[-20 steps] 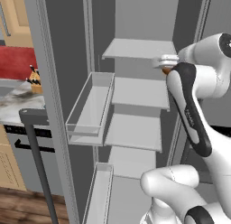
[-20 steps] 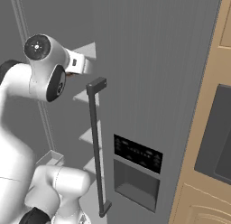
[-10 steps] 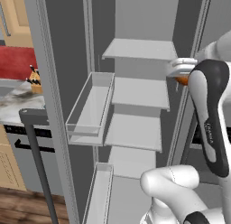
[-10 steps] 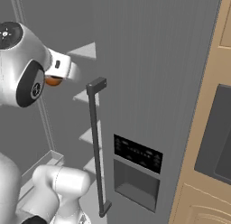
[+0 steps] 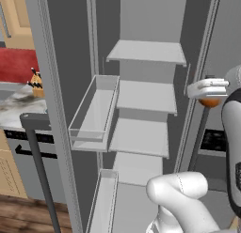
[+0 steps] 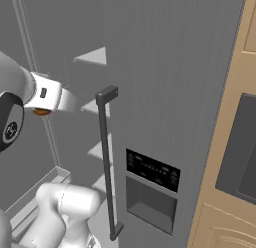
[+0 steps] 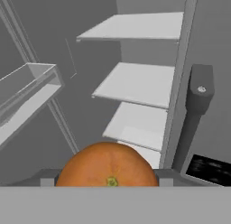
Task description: Pick the tangerine and peach from the fridge and place them inside the tupperware on the counter.
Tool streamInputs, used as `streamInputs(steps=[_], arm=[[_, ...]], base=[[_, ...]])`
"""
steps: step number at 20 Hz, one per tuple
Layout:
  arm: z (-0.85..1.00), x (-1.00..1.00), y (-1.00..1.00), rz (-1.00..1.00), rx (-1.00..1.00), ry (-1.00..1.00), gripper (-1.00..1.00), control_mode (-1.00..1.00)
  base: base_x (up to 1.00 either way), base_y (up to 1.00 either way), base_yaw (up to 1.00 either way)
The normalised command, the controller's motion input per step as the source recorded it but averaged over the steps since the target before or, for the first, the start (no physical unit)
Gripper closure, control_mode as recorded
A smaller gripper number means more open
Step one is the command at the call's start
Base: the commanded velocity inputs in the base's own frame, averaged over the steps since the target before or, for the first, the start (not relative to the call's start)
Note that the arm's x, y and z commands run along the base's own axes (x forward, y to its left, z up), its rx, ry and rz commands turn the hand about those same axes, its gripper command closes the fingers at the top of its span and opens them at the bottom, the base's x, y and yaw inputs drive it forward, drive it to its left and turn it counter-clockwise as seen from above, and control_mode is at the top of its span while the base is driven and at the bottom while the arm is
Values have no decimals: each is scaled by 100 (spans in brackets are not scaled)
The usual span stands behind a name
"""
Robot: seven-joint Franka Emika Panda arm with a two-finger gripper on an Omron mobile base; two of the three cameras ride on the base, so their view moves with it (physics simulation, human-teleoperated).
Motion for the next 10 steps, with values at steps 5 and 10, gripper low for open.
streamInputs(steps=[5, 10], arm=[[-2, -16, 0, 0, 0, 0, 100, 100], [0, 0, 0, 0, 0, 0, 100, 100]], base=[[-76, 1, 0], [-100, 27, 0]])
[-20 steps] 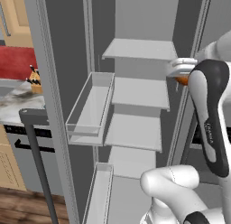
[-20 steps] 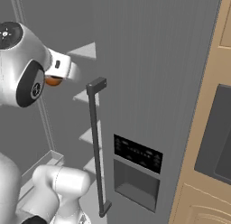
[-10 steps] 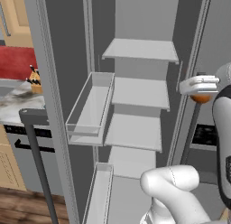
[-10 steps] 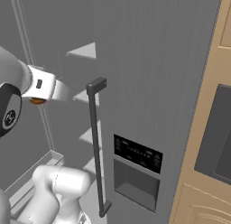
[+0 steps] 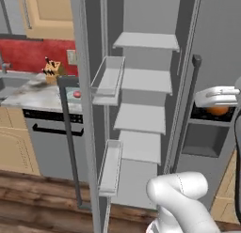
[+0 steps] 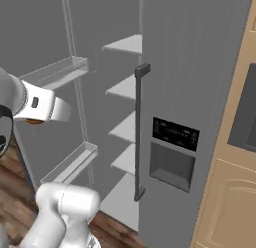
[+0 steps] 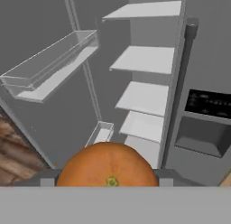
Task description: Pick the tangerine and peach from the fridge and place them inside the tupperware on the counter.
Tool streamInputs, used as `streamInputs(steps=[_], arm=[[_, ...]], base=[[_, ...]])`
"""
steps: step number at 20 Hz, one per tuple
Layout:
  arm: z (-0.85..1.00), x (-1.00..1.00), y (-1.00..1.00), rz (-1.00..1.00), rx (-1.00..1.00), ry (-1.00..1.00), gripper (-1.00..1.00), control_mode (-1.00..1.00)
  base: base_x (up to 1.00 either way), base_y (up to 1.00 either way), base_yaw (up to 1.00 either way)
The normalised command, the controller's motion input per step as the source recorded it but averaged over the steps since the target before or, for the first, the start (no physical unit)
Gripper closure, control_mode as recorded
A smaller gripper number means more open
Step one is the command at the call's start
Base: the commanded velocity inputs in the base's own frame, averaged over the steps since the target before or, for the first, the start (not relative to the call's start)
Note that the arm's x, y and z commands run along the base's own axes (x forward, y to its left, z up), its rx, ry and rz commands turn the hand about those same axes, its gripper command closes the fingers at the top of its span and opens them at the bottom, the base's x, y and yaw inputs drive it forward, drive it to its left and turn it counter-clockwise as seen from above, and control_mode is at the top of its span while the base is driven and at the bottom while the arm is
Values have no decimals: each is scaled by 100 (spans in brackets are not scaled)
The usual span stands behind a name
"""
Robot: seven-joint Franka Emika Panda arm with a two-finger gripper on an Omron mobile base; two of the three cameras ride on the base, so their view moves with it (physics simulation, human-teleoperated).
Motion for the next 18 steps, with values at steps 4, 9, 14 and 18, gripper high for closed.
streamInputs(steps=[4, 9, 14, 18], arm=[[0, 0, 0, 0, 0, 0, 100, 100], [0, 0, 0, 0, 0, 0, 100, 100], [0, 0, 0, 0, 0, 0, 100, 100], [0, 0, 0, 0, 0, 0, 100, 100]], base=[[-89, 66, 2], [-60, 98, 10], [-39, 100, 8], [17, 100, -3]])
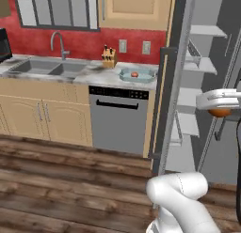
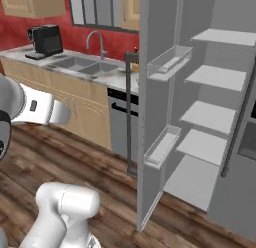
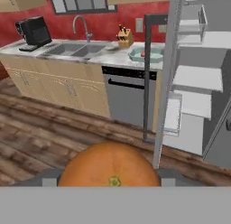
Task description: Pick the tangerine and peach from the fridge and place them inside the tupperware on the counter.
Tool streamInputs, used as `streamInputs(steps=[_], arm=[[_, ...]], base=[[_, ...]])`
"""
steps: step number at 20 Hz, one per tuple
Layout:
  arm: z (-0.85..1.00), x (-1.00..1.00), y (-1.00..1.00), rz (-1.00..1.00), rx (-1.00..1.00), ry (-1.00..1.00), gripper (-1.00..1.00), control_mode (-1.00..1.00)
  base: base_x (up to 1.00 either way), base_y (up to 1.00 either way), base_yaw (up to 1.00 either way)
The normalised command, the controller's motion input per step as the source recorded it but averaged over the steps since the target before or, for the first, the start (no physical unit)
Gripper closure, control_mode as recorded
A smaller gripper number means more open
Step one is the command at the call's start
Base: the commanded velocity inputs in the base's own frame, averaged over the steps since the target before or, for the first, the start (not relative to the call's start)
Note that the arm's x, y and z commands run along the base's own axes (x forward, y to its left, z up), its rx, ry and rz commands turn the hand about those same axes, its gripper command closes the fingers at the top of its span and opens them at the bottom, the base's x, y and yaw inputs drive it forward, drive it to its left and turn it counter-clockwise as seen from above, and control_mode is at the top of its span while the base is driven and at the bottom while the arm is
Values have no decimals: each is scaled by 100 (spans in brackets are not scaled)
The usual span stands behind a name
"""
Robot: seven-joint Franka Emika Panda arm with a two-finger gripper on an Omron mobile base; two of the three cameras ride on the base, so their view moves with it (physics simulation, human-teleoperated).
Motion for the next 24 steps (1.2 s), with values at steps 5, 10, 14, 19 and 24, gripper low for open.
streamInputs(steps=[5, 10, 14, 19, 24], arm=[[0, 0, 0, 0, 0, 0, 100, 100], [0, 0, 0, 0, 0, 0, 100, 100], [0, 0, 0, 0, 0, 0, 100, 100], [0, 0, 0, 0, 0, 0, 100, 100], [0, 0, 0, 0, 0, 0, 100, 100]], base=[[76, 100, -22], [96, 100, -30], [100, 99, -40], [100, 90, -37], [99, 55, -34]])
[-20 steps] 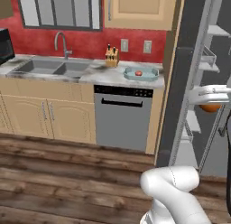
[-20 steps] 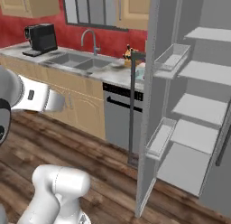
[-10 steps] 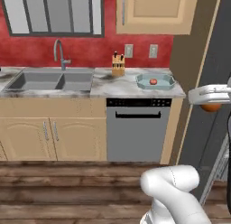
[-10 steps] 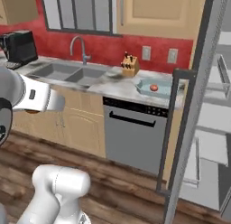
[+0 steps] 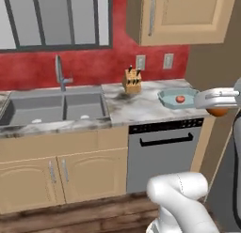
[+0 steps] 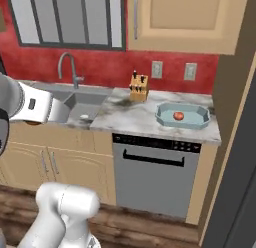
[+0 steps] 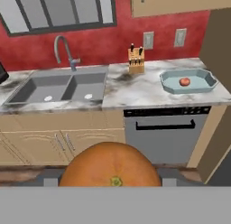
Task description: Pick the tangerine and peach from the fridge and place them inside the tupperware on the counter.
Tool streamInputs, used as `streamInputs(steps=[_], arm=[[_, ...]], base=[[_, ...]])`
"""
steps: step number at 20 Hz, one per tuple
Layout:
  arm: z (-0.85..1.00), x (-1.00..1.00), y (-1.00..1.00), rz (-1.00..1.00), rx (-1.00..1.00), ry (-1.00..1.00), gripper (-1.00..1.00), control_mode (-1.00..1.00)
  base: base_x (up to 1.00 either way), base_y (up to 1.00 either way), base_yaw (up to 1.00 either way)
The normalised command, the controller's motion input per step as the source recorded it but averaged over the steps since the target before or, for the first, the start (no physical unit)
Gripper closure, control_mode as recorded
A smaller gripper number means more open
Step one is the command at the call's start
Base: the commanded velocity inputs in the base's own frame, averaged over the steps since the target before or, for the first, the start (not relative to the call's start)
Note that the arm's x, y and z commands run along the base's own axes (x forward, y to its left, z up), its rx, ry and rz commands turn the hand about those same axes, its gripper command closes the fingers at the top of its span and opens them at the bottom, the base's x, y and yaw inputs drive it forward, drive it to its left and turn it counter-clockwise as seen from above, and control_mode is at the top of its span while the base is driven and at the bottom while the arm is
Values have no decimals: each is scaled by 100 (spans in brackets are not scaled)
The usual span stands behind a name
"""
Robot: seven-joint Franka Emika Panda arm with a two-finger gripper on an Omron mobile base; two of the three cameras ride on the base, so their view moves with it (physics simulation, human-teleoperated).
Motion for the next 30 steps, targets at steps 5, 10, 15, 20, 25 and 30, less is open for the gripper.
streamInputs(steps=[5, 10, 15, 20, 25, 30], arm=[[0, 0, 0, 0, 0, 0, 100, 100], [0, 0, 0, 0, 0, 0, 100, 100], [0, 0, 0, 0, 0, 0, 100, 100], [0, 0, 0, 0, 0, 0, 100, 100], [0, 0, 0, 0, 0, 0, 100, 100], [0, 0, 0, 0, 0, 0, 100, 100]], base=[[74, -16, -57], [84, -11, -50], [93, -3, -3], [48, -54, 18], [48, -50, 37], [74, -19, 60]])
